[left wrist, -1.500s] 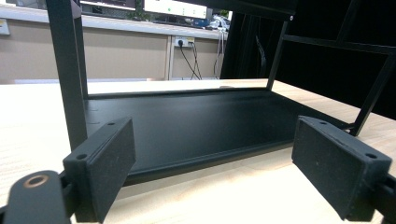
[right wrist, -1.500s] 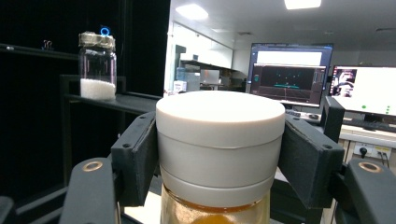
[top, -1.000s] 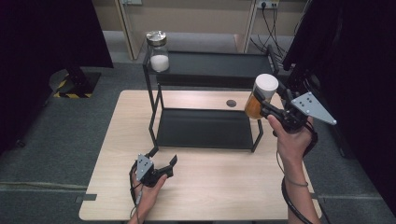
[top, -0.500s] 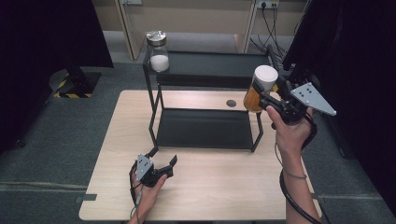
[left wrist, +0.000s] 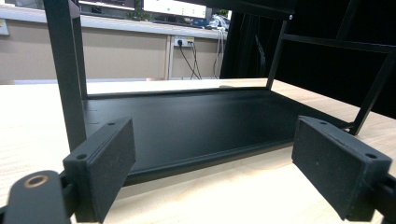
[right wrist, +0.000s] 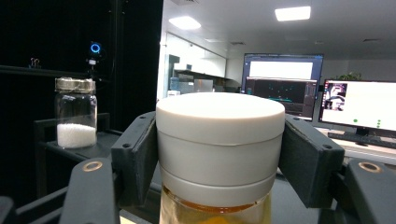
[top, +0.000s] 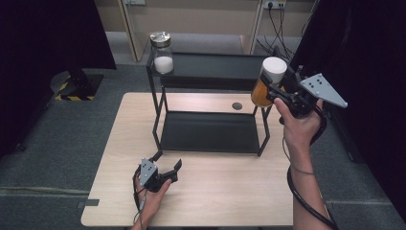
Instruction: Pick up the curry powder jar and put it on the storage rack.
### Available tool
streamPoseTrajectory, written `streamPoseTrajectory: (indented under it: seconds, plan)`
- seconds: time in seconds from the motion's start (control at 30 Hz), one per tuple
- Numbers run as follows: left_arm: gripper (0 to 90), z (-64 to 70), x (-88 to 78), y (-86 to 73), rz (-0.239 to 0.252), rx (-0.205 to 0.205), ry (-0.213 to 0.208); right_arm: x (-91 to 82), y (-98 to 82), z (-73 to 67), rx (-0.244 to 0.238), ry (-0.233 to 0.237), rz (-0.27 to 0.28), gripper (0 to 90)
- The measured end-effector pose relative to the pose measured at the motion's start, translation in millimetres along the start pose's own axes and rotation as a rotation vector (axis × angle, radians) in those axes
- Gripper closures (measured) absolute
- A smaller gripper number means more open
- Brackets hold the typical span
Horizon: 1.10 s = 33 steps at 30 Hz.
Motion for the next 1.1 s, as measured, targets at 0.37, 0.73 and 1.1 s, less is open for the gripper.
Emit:
streamPoseTrajectory:
  seconds: [0.37, 0.73, 1.1]
  plan:
    - [13.4, -0.1, 0.0, 0.0, 0.0, 0.0, -0.001, 12.9, 15.6, 4.8, -0.001, -0.008, 0.011, 33.9]
    - [13.4, -0.1, 0.1, 0.1, 0.0, 0.0, -0.001, 22.3, 19.6, 10.8, 0.021, -0.019, 0.007, 33.8]
    - [13.4, 0.1, 0.2, -0.2, 0.002, 0.0, -0.001, 27.0, 28.2, 12.6, 0.023, -0.023, 0.012, 33.9]
Point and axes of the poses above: each handheld gripper's, and its own axes: x roughly forward along the jaws, y roughly out of its top, z roughly to its right, the point moved 3 cm from there along x, roughly forward along the jaws, and after that the axes turned 10 degrees about y, right-handed, at the moved point
